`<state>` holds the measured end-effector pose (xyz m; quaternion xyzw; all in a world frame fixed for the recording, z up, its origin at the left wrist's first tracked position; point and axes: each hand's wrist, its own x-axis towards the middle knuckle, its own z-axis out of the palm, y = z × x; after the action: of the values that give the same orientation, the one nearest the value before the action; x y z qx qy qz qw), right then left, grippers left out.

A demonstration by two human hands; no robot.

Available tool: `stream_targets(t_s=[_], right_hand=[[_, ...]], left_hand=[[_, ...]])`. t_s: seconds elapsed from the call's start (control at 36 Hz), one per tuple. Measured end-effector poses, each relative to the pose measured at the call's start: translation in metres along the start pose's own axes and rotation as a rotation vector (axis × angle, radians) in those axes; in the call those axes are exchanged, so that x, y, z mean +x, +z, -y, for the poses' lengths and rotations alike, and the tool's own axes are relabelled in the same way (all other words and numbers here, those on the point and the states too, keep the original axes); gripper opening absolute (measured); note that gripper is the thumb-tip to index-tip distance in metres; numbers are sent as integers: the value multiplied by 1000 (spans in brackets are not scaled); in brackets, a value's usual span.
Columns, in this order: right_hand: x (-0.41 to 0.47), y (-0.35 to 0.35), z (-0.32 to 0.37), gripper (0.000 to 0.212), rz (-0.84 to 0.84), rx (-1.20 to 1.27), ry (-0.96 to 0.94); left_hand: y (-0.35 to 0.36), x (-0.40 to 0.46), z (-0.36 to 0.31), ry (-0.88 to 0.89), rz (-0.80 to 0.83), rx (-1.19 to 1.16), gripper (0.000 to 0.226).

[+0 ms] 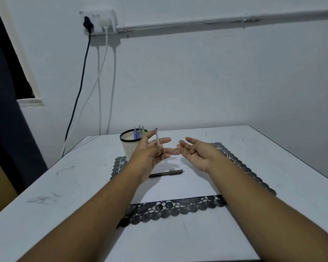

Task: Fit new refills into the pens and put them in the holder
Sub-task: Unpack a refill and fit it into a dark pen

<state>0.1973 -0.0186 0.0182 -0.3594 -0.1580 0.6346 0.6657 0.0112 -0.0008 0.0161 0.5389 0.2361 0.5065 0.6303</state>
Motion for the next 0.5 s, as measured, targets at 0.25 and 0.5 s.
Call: stream_targets(t_s=[0.25, 0.5], right_hand=[[-4, -3, 4, 56, -71, -1, -23], [7, -10, 11, 36, -169, 22, -105]], left_hand=[[5, 22, 2, -38, -19, 214, 48], [-2, 50, 21, 85, 54, 1155, 41]])
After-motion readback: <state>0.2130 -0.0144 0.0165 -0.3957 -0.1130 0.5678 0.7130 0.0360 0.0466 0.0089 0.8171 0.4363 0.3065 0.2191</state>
